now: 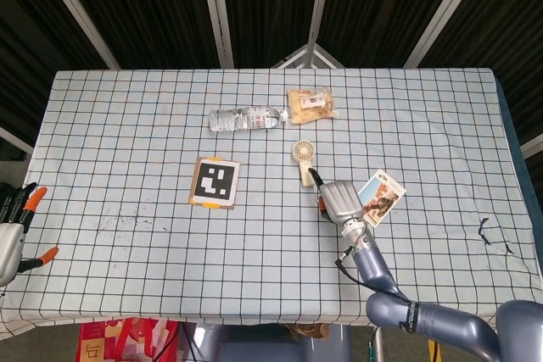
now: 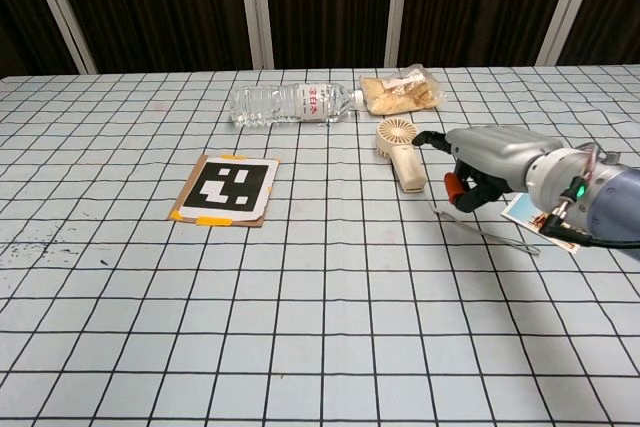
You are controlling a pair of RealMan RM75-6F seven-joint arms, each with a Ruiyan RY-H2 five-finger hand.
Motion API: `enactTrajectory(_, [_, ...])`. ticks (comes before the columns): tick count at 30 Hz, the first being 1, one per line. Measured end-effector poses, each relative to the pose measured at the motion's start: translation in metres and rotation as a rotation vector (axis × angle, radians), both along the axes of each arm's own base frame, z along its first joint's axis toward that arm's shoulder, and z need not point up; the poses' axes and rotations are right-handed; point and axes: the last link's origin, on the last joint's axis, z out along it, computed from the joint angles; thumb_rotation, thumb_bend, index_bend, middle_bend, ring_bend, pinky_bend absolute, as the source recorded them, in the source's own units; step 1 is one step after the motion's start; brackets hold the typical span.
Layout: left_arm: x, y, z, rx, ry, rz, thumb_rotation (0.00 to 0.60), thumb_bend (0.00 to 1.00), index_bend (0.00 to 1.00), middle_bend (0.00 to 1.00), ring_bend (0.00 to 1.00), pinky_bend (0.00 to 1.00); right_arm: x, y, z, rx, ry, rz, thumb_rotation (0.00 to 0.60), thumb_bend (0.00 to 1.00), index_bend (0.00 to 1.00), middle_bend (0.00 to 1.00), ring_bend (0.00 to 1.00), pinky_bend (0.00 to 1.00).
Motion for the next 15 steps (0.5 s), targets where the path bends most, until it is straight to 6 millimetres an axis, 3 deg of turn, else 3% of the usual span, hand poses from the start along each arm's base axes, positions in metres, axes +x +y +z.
enactTrajectory(7, [0.000, 0.001, 0.000, -0.006, -0.012, 0.006, 0.600, 0.09, 0.00, 0.00, 0.00, 0.00, 0.000, -0.010, -0.014, -0.001, 0.012, -0.024, 0.600, 0.78, 0.00, 0.82, 0.88, 0.92])
enactTrajectory(15, [0.000, 0.001, 0.000, -0.007, -0.015, 0.011, 0.600, 0.09, 0.00, 0.00, 0.00, 0.00, -0.002, -0.016, -0.016, -0.010, 0.003, -0.044, 0.600, 0.78, 0.00, 0.82, 0.88, 0.92])
